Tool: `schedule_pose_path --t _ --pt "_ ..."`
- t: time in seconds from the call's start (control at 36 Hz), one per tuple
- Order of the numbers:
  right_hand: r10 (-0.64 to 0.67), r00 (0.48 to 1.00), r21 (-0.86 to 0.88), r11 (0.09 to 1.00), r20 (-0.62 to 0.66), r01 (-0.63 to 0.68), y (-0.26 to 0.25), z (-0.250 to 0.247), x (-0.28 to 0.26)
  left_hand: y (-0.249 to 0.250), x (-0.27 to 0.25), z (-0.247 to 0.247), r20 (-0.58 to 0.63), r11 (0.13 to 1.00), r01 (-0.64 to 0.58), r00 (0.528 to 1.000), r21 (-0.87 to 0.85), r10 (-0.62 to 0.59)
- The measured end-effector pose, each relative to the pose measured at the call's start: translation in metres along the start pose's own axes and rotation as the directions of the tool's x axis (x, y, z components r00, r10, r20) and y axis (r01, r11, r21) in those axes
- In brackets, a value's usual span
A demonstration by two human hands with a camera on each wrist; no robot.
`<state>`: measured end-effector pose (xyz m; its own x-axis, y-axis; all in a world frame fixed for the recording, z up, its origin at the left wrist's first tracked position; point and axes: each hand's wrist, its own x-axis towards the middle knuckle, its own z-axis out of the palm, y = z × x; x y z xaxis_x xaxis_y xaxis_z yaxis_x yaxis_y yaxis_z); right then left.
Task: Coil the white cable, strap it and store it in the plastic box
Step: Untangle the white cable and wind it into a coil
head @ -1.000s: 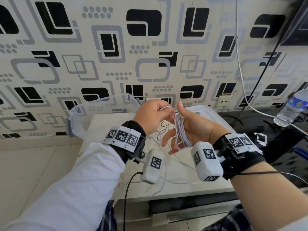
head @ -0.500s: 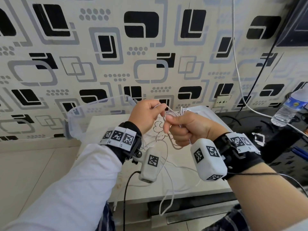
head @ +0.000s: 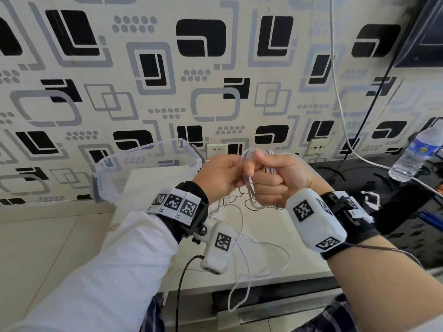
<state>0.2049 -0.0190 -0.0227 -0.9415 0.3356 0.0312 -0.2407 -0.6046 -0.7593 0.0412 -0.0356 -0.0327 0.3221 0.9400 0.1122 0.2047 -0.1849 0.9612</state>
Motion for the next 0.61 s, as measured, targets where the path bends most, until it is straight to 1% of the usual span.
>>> schedule_pose_path --t 0.06,0.11,0.17,0.22,0.28,0.31,0.36,0.42,0.44,0.47,0.53,0.61 --pt "0.044 0.998 0.040 0.998 0.040 -0.045 0.003 0.001 0.001 0.001 0.000 0.004 -0.029 0.999 0.021 0.999 -0.026 -0.022" --pt "0.067 0.996 0.047 0.996 0.062 -0.070 0.004 0.002 0.002 0.002 -0.001 0.007 -0.032 0.997 0.027 0.999 -0.071 -0.030" --pt "0.065 0.995 0.056 0.996 0.079 -0.069 0.003 0.003 0.002 0.004 -0.002 0.009 -0.027 0.997 0.015 0.999 -0.078 -0.017" --pt "0.034 0.996 0.082 0.996 0.082 -0.040 0.002 0.003 0.002 0.006 -0.001 0.010 -0.043 0.995 0.029 0.999 -0.092 -0.033" --pt "-0.028 0.997 0.137 0.990 0.065 0.019 0.003 0.002 0.005 0.004 0.001 0.010 -0.064 0.994 0.067 0.995 -0.091 -0.073" --pt "-0.068 0.997 0.160 0.985 0.046 0.060 0.004 0.001 0.006 0.002 0.002 0.009 -0.058 0.995 0.063 0.996 -0.072 -0.067" --pt "-0.153 0.988 0.177 0.973 0.003 0.150 0.004 -0.002 0.010 -0.002 0.001 0.007 -0.014 1.000 0.015 1.000 0.003 -0.015" --pt "-0.230 0.973 0.210 0.950 -0.025 0.230 0.003 -0.005 0.011 -0.005 0.001 0.004 0.004 0.996 -0.022 1.000 0.082 0.022" --pt "-0.266 0.963 0.237 0.934 -0.041 0.268 0.002 -0.007 0.011 -0.006 0.001 0.004 0.020 0.994 -0.047 0.999 0.097 0.045" --pt "-0.301 0.952 0.266 0.914 -0.061 0.306 0.000 -0.009 0.010 -0.007 0.000 0.003 0.043 0.993 -0.060 0.997 0.103 0.056" --pt "-0.369 0.921 0.314 0.865 -0.128 0.390 -0.004 -0.014 0.005 -0.008 0.001 0.002 0.076 0.994 -0.040 0.997 0.105 0.032" --pt "-0.459 0.846 0.375 0.759 -0.271 0.532 -0.011 -0.019 -0.005 -0.010 0.001 0.000 0.099 0.985 -0.013 0.995 0.173 -0.004"
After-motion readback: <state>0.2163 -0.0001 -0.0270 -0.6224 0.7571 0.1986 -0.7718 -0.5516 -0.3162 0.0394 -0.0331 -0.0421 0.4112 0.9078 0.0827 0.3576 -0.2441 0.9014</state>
